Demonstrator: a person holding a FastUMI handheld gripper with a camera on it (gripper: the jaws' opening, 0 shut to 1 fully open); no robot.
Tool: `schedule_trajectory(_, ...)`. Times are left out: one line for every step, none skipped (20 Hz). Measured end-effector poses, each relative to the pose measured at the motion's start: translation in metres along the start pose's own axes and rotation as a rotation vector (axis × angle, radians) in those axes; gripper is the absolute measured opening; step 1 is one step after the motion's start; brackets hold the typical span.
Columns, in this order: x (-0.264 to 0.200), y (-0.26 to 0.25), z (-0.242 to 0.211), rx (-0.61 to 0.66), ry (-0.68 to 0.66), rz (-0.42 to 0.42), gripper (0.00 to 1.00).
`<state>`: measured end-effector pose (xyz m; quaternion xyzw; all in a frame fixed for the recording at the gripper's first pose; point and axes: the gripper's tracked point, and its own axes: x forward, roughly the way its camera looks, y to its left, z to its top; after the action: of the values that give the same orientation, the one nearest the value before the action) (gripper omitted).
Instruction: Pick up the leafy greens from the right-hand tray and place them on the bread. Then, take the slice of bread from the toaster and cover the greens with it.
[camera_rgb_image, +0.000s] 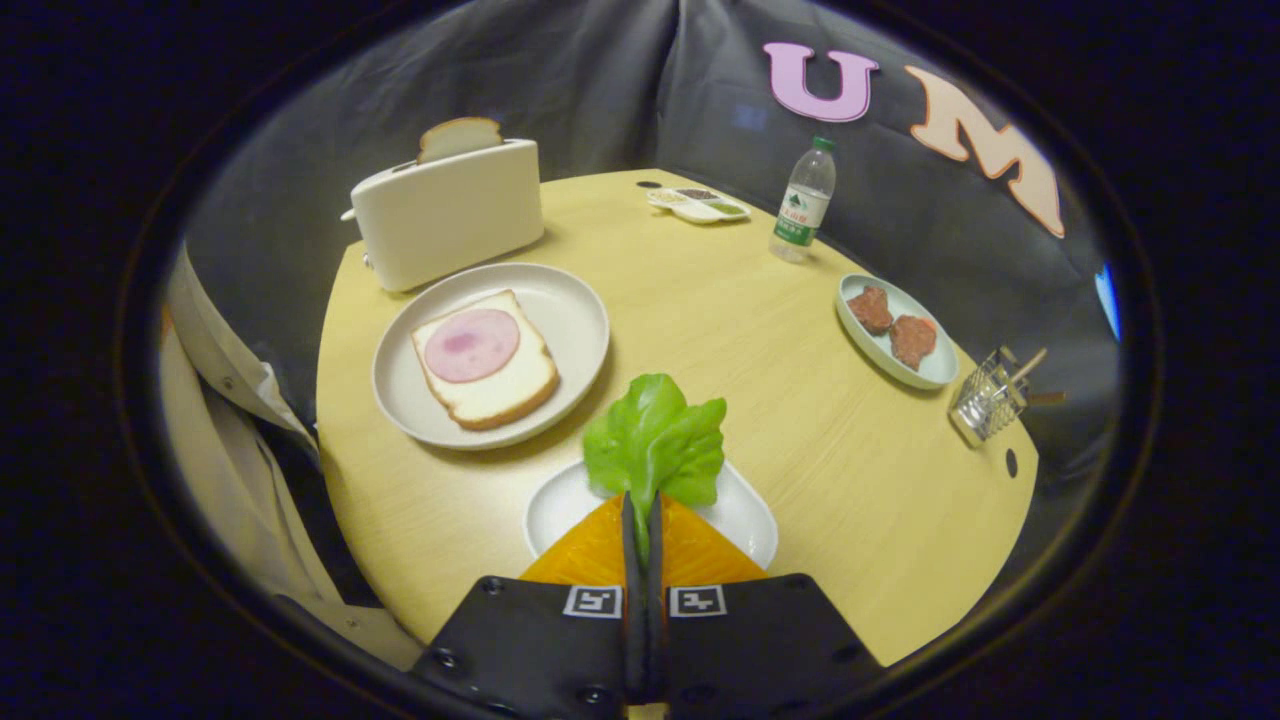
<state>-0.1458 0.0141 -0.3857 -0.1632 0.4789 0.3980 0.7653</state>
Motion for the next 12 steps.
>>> schedule_trajectory(-0.003, 0.003, 0.006, -0.007, -0.006, -0.007, 0.04)
schedule_trajectory(-0.006, 0.007, 0.012, -0.012, -0.010, -0.008, 0.04)
schedule_trajectory(-0.008, 0.009, 0.019, -0.021, -0.017, -0.016, 0.04)
schedule_trajectory(-0.010, 0.012, 0.026, -0.029, -0.021, -0.018, 0.04)
schedule_trajectory(-0.011, 0.017, 0.033, -0.037, -0.028, -0.020, 0.04)
schedule_trajectory(-0.012, 0.022, 0.041, -0.046, -0.036, -0.017, 0.04)
schedule_trajectory(-0.013, 0.028, 0.050, -0.056, -0.044, -0.013, 0.04)
schedule_trajectory(-0.013, 0.033, 0.057, -0.067, -0.050, -0.010, 0.04)
schedule_trajectory(-0.012, 0.038, 0.064, -0.078, -0.055, -0.004, 0.04)
schedule_trajectory(-0.011, 0.044, 0.069, -0.088, -0.058, 0.002, 0.03)
schedule_trajectory(-0.008, 0.050, 0.075, -0.098, -0.062, 0.009, 0.04)
schedule_trajectory(-0.006, 0.056, 0.081, -0.107, -0.064, 0.017, 0.04)
